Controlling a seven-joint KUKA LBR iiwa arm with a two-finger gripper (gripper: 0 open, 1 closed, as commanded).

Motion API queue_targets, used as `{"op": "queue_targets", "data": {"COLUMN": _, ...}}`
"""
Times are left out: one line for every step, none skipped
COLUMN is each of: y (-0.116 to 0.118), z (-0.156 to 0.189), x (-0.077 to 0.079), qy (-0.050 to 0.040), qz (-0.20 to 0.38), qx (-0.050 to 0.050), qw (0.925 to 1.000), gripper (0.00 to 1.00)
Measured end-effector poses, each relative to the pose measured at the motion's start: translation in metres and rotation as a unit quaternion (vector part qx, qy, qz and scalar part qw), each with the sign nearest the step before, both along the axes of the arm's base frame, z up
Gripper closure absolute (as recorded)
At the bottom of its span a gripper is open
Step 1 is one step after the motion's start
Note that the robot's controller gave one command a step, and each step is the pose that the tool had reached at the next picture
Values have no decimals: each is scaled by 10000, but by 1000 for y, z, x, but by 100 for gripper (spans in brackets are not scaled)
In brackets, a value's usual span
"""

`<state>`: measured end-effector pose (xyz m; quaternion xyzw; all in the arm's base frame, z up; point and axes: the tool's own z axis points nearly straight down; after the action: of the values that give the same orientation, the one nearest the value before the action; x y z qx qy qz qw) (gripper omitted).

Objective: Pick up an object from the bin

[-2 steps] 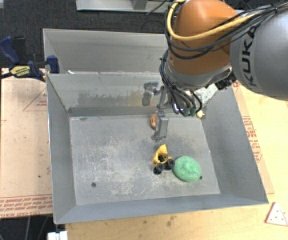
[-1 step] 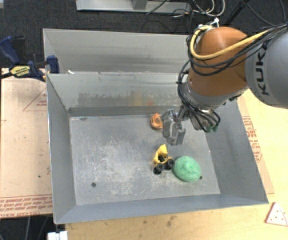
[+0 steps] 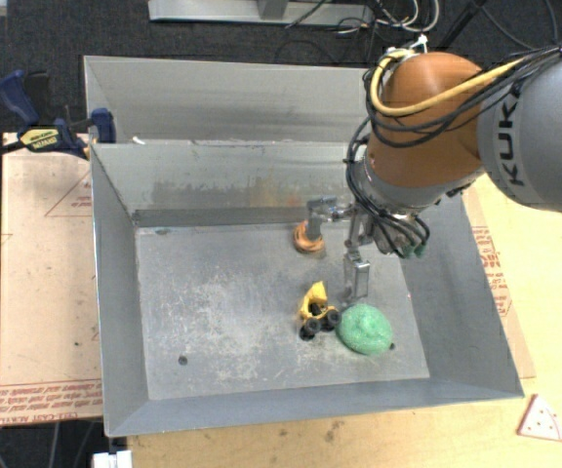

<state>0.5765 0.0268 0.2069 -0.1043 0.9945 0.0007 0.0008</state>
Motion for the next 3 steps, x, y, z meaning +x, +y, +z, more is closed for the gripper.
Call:
{"op": "queue_targets", "data": {"y": 0, "z": 0, "x": 0, "qy": 0, "qz": 0, "qx": 0, "qw": 10000, "gripper": 0}}
{"op": "queue_targets", "data": {"y": 3, "z": -18, "x": -8, "qy": -42, "qz": 375, "qx": -7, "qw": 9993, "gripper": 0}}
{"op": "queue_targets", "data": {"y": -10, "z": -69, "x": -23, "qy": -7, "qz": 1988, "qx": -2, "qw": 9800, "gripper": 0}}
